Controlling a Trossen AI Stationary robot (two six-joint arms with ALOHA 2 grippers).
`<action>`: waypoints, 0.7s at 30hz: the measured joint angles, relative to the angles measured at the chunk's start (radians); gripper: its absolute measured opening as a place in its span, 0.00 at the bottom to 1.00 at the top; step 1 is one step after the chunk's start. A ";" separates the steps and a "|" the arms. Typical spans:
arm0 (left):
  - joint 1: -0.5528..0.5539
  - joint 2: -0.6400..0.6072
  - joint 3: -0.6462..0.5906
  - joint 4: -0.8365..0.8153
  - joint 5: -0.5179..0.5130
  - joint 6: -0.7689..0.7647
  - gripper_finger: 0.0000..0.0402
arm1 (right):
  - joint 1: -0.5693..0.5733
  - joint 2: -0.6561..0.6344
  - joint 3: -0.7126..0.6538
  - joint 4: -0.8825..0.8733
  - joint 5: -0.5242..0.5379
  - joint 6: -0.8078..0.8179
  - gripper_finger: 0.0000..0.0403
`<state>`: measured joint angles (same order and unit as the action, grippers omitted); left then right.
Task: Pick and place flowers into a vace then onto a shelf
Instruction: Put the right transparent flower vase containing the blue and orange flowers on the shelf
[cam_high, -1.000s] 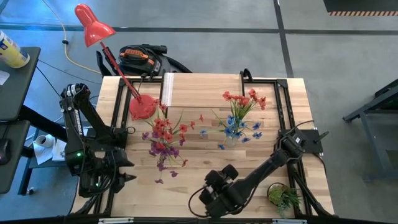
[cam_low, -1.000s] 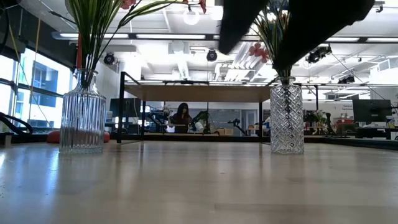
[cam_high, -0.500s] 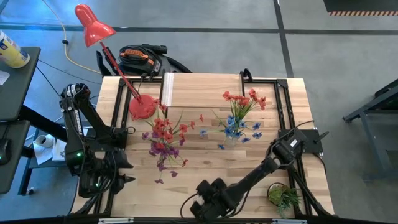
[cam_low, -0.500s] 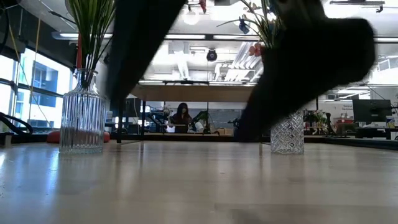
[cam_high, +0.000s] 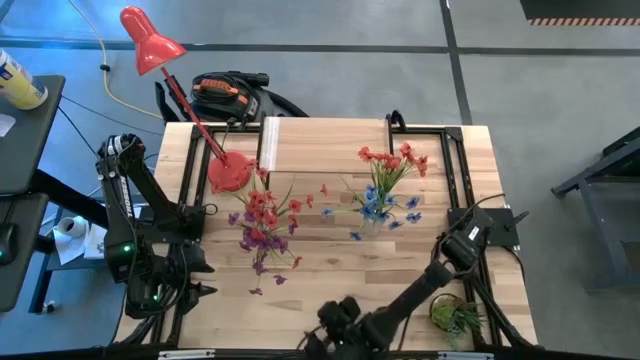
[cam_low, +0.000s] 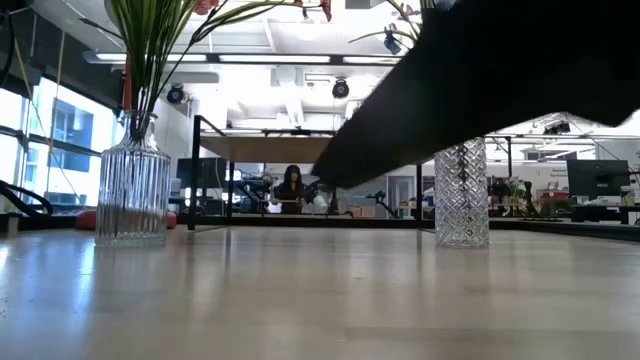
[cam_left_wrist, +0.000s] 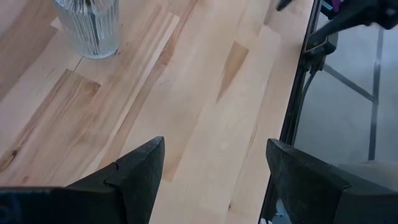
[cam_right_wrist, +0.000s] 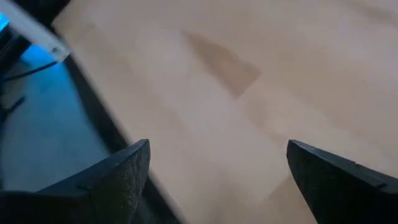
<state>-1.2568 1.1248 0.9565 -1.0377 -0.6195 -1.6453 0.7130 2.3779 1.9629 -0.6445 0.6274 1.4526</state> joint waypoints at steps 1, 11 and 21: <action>0.000 0.000 0.000 0.000 -0.002 -0.001 0.79 | -0.008 0.000 0.000 -0.015 0.002 -0.002 0.90; 0.000 0.000 0.000 0.045 -0.079 -0.001 0.79 | -0.043 -0.002 -0.109 0.071 -0.216 -0.030 0.89; 0.000 0.000 0.000 0.042 -0.070 -0.001 0.79 | 0.064 -0.001 0.014 -0.360 -0.151 0.107 0.88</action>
<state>-1.2568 1.1252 0.9562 -0.9955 -0.6899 -1.6466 0.7767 2.3768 1.9773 -1.0043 0.4765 1.5594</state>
